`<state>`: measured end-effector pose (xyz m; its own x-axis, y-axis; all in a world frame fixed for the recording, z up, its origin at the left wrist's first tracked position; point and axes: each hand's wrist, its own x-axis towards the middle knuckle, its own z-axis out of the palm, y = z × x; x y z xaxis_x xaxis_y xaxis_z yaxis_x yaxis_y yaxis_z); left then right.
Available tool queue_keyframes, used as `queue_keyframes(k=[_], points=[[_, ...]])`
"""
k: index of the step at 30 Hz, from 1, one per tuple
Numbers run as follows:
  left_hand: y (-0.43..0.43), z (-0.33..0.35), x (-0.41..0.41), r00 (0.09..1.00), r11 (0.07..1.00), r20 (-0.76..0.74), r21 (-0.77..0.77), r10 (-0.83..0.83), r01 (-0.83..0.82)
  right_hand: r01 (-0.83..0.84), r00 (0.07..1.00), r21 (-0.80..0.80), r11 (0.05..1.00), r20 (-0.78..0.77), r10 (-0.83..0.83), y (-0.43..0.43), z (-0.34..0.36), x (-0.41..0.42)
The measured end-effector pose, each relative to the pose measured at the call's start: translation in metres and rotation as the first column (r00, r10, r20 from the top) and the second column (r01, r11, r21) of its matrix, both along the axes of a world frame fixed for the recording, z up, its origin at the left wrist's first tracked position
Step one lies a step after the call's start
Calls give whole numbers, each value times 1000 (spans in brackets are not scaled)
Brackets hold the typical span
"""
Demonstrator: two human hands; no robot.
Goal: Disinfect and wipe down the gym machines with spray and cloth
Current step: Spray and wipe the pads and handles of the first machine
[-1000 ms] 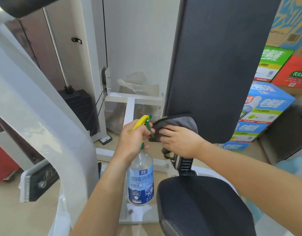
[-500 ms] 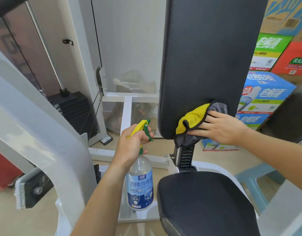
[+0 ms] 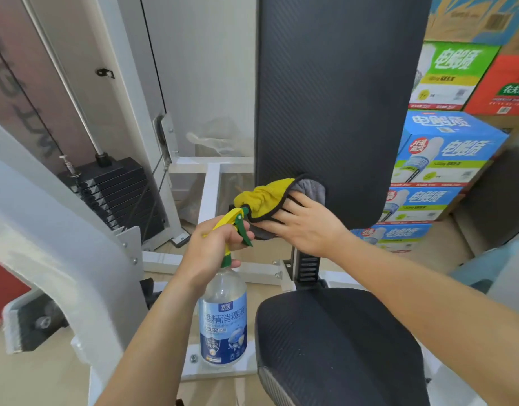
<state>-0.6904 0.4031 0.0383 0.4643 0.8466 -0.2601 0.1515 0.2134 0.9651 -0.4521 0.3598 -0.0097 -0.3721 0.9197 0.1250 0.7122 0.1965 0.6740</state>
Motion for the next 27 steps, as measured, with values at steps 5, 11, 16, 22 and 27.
queue_keyframes(k=[5, 11, 16, 22, 27], points=[[-22, 2, 26, 997, 997, -38, 18, -71, 72, 87, 994, -114, 990, 77, -79, -63, 0, 74], [-40, 8, 52, 994, 996, -60, 1, -91, 92, 215, 974, 64, 975, -83, -210, -121, -5, 146], [-48, 7, 73, 984, 990, -111, 11, -136, 138, 428, 761, 234, 873, -614, -209, -115, -5, 128], [-56, 0, 97, 967, 978, -154, -11, -206, 206, 623, 336, 241, 744, -942, 23, -139, -20, 128], [-62, -1, 111, 952, 969, -190, 0, -241, 245, 722, -54, 105, 684, -977, 207, -166, -33, 112]])
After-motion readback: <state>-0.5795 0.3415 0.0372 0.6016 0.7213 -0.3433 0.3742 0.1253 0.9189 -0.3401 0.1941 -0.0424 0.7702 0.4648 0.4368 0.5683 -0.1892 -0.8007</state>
